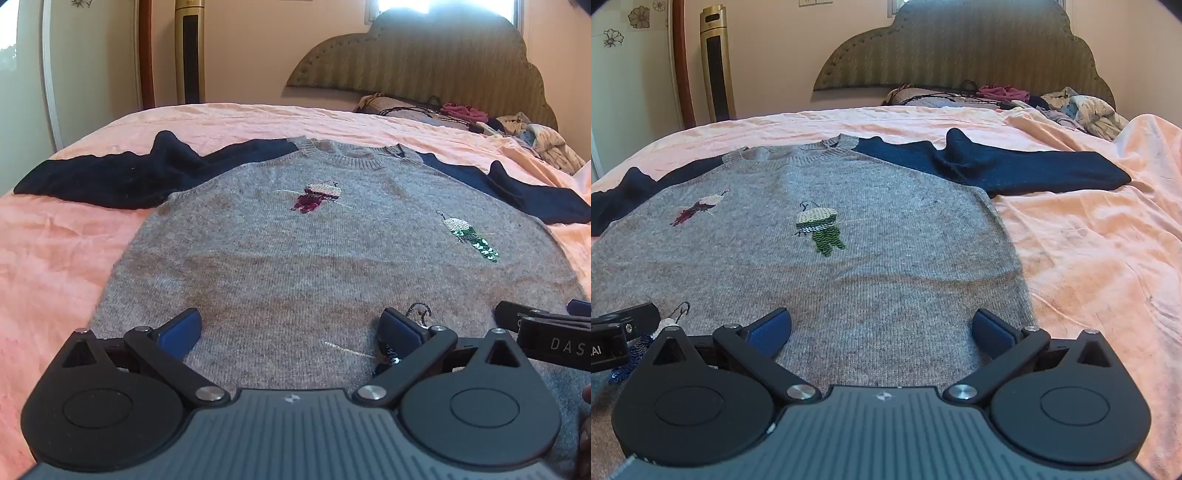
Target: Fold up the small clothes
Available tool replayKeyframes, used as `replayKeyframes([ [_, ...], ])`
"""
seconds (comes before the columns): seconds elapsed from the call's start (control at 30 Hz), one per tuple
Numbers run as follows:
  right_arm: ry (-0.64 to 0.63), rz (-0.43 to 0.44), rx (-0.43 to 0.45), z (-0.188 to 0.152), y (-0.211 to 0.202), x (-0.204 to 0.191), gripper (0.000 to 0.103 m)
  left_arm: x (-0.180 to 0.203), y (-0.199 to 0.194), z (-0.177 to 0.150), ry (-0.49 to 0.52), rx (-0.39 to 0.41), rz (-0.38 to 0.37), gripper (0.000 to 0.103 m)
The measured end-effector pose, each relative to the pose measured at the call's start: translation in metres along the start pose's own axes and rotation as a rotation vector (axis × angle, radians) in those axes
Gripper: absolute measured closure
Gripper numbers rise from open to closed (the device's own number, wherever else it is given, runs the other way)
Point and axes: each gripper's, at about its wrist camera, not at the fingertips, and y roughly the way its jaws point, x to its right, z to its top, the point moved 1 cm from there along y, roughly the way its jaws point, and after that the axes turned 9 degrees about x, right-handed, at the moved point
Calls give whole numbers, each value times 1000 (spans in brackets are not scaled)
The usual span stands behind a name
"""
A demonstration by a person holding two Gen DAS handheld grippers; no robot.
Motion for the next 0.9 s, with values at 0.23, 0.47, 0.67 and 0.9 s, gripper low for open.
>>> replayKeyframes([
  [0.23,-2,-2,0,0,-1,0,0,1,1,0,19,-7,12,0],
  [0.47,-8,-5,-2,-2,-1,0,0,6,-1,-1,47,-14,28,0],
  [0.67,-8,-4,-2,0,-1,0,0,2,-1,0,40,-15,26,0],
  [0.9,-8,-2,-3,0,-1,0,0,3,0,0,43,-16,28,0],
])
